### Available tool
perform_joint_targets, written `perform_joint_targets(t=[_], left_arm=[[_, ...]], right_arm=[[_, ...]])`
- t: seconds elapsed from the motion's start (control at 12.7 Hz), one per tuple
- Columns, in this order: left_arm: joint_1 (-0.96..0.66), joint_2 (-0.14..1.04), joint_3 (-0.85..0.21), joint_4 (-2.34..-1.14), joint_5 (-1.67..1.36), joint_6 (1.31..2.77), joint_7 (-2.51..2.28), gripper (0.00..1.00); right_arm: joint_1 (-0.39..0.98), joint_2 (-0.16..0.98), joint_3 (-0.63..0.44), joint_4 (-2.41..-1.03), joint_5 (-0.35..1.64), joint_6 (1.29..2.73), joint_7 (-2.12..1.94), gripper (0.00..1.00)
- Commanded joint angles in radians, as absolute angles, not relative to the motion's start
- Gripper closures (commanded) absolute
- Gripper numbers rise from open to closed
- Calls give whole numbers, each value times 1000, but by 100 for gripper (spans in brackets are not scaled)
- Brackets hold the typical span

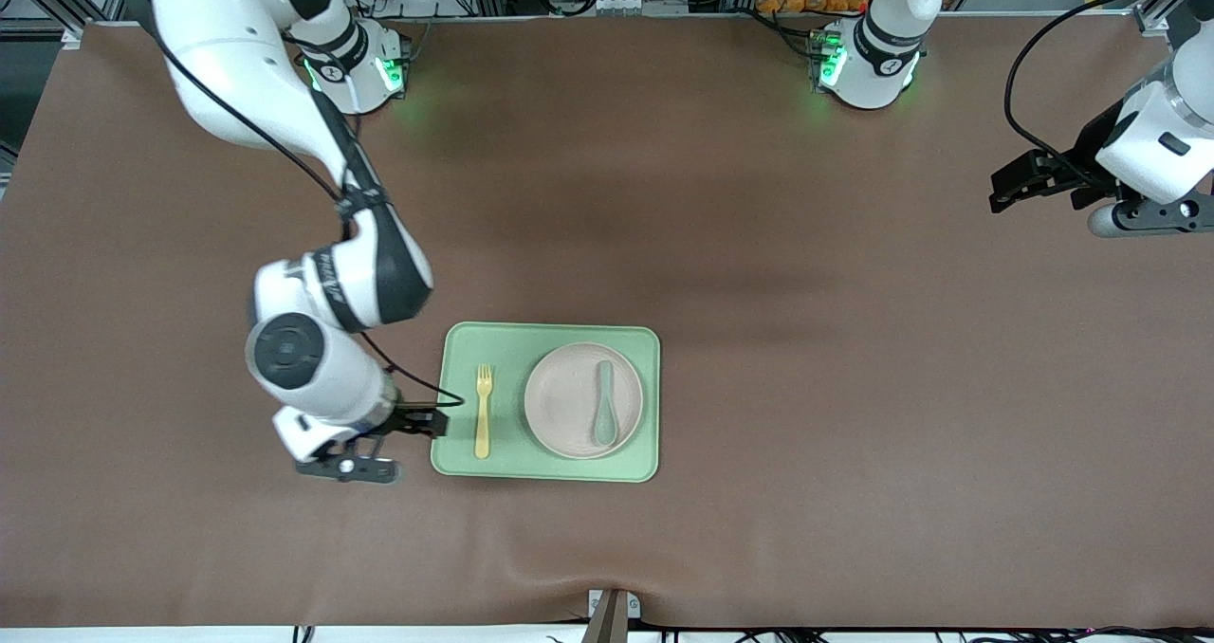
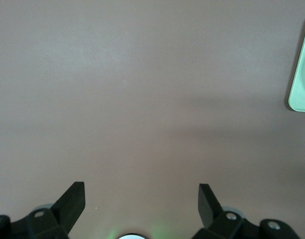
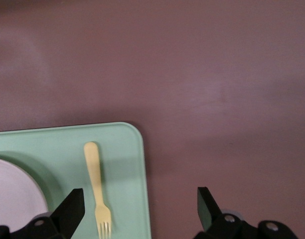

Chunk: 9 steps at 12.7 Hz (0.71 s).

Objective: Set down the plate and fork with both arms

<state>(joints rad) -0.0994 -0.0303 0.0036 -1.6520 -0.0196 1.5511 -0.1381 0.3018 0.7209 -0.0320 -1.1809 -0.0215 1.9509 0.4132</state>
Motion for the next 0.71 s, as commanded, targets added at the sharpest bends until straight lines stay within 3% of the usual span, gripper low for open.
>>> perform_joint_targets(t=[0.0, 0.63], left_arm=[[-98, -28, 2, -1637, -6, 1537, -118, 0], [-98, -46, 2, -1638, -5, 1514, -114, 0]], right_arm=[[238, 573, -15, -1221, 3, 1823, 342, 0], [29, 286, -21, -1350, 92, 1654, 173, 0]])
